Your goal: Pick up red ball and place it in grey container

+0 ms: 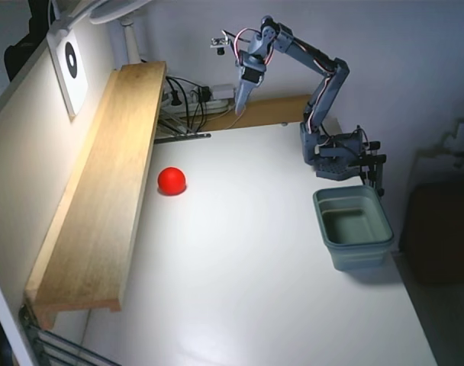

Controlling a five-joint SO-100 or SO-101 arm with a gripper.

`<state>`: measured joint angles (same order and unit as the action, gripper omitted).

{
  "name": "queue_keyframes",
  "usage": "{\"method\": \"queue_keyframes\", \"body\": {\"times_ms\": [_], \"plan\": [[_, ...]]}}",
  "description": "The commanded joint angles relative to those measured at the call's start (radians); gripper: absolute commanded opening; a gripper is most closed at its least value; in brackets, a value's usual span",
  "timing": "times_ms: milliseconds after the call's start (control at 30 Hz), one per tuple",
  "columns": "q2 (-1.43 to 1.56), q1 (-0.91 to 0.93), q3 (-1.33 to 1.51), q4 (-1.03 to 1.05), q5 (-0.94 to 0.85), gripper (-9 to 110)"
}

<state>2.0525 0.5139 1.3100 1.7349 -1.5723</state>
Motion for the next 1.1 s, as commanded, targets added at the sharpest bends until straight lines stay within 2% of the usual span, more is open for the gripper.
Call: {"method": "queue_keyframes", "body": {"times_ms": [0,867,1067], "plan": [[0.029,0.01,0.012,0.01,0.002,38],[0.029,0.01,0.014,0.01,0.002,38],[0.113,0.01,0.209,-0.035,0.002,38]]}}
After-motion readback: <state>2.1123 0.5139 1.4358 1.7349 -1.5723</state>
